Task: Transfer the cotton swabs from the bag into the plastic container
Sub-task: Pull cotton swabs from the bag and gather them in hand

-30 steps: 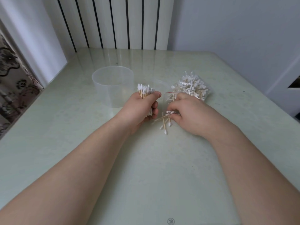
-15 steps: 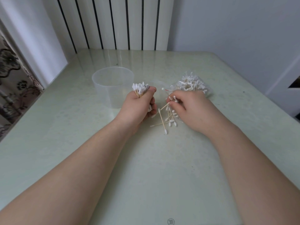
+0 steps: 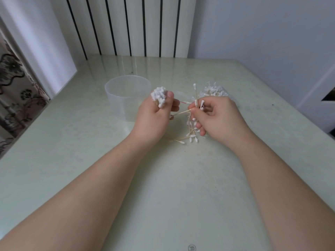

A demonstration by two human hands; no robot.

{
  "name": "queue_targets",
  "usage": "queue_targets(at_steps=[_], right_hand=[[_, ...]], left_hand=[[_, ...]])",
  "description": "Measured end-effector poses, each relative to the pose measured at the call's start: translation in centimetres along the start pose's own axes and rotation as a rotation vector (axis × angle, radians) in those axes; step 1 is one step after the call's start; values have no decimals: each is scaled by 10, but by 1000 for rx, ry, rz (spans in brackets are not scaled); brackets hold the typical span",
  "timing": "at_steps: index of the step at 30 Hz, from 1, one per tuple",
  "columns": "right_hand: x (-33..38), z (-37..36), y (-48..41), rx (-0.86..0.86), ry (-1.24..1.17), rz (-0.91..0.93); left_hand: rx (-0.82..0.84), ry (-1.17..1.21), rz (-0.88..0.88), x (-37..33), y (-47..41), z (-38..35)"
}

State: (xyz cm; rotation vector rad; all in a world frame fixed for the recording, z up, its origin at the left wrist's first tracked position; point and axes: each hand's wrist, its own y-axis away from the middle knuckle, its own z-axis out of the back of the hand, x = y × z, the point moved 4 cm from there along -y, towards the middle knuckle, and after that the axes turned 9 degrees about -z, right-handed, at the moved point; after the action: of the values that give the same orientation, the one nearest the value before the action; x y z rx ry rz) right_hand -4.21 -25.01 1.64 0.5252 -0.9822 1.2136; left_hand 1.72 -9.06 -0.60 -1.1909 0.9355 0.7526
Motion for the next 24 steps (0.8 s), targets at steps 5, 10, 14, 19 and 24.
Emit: queue_targets(at_steps=[5,10,14,19,24], right_hand=[[2,-6,2,38,-33,10],[5,-6,3,74,-163,-85],[6,-13,9,152,-18,-84],[7,-21,12,181,106,-48],[3,-18,12,302,-194,-177]], left_hand=[[238,-328,-169,0,6,-8],[116,-165,-95,-3,2,-5],[55,-68,-66,-9,4,-2],[34,-20,-74,-16,5,-4],[-154,17,37,-9,1,5]])
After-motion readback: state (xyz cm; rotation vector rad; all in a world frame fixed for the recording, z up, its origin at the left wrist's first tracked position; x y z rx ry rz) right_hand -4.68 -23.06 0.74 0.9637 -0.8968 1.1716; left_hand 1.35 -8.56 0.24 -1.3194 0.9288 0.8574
